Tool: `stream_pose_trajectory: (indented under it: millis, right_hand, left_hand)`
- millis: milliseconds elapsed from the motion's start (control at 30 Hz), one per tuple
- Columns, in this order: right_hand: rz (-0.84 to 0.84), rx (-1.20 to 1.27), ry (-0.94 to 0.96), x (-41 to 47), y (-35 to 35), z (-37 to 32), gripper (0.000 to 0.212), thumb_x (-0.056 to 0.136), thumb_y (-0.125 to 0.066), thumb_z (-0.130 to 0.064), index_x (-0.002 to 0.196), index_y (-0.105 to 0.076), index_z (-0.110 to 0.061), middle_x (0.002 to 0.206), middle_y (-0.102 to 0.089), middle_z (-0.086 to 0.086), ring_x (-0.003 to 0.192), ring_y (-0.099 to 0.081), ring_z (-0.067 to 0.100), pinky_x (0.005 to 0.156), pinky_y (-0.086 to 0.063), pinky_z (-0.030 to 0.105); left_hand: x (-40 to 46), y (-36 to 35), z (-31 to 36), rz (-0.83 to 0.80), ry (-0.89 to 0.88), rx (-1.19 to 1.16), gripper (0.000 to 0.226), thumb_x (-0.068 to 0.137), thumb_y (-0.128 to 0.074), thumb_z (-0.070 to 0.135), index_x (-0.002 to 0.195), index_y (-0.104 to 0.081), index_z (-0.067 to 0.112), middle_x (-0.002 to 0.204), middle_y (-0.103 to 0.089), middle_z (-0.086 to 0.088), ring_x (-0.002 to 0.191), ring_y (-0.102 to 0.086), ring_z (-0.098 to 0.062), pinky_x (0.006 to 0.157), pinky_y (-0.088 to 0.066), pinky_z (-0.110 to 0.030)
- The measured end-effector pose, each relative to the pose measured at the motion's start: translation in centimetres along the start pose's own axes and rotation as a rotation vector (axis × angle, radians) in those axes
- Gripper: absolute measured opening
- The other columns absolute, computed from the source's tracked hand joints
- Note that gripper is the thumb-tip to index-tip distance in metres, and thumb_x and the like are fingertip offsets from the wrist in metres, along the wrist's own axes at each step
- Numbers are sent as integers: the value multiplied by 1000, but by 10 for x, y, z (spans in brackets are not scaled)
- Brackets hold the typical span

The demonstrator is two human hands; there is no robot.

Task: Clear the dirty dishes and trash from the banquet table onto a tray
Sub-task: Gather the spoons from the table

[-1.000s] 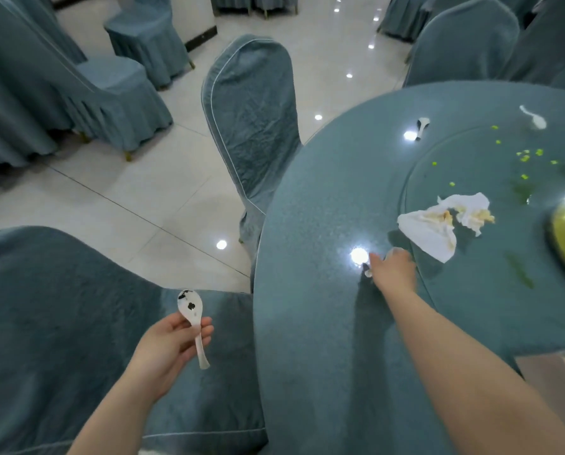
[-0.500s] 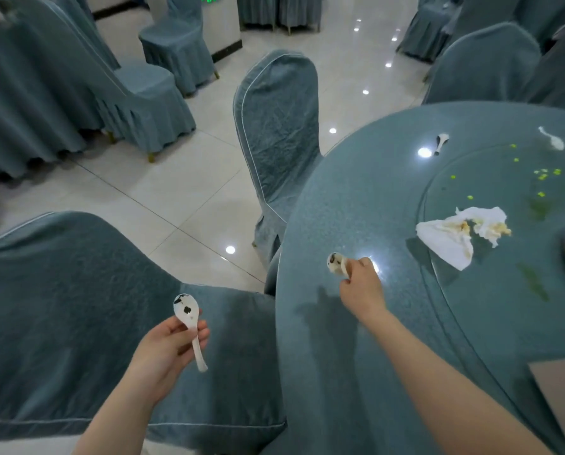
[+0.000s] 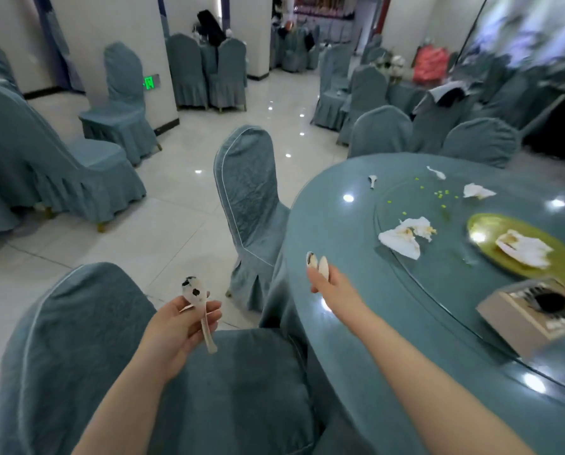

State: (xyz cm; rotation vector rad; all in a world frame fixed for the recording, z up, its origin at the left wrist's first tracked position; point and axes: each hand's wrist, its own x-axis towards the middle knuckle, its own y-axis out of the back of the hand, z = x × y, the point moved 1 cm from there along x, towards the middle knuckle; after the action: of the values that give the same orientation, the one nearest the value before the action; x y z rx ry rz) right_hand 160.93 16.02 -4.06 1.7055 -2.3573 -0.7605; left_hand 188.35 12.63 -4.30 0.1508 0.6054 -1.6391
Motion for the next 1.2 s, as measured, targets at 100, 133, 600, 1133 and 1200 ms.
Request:
stream_pose_trajectory:
  millis: [100,133,600,1133,1200]
  right_hand:
    - [106,198,-89,-35,-13,-30,62,96,-21,-59,77,-62,-16,49,-47,-8,51,-36,13,51,-32,24]
    - [145,238,-89,-45,-14,-43,57,99,-22,-50,79,-61,-14,42,-47,-11,48,-35,12,46,-31,21]
    - [402,401,52,-112,45,-123,27,87,-45,-17,105,-61,-6,59,-53,-10,49,-35,12,50,-28,22]
    - [602,407,45,-120,71,-108,21,77,-74,-20,65,-58,-20,61,-56,-9,50,-50,1,51,-38,13]
    - [571,414,44,-119,63,-109,22,78,-75,-17,64,-58,-19,58,-60,-9,44,-52,-2,44,-38,9]
  left_hand:
    - [-13,16,28,-100,-42,55,12,95,-49,-3,102,-58,1,90,-73,-12,75,-71,-20,59,-58,-24]
    - [-17,19,39,-133,-63,76,12,94,-50,-3,101,-59,1,91,-73,-12,74,-72,-18,58,-58,-24]
    - [-43,-63,107,-495,-141,195,19,95,-47,-4,103,-59,8,85,-76,-7,75,-73,-17,57,-57,-23]
    - [-59,-170,84,-602,-203,397,19,91,-53,0,93,-63,15,90,-74,-6,88,-71,-18,74,-55,-28]
    - [-63,-175,82,-593,-227,414,14,88,-55,0,91,-65,11,86,-74,-9,86,-71,-21,74,-57,-29]
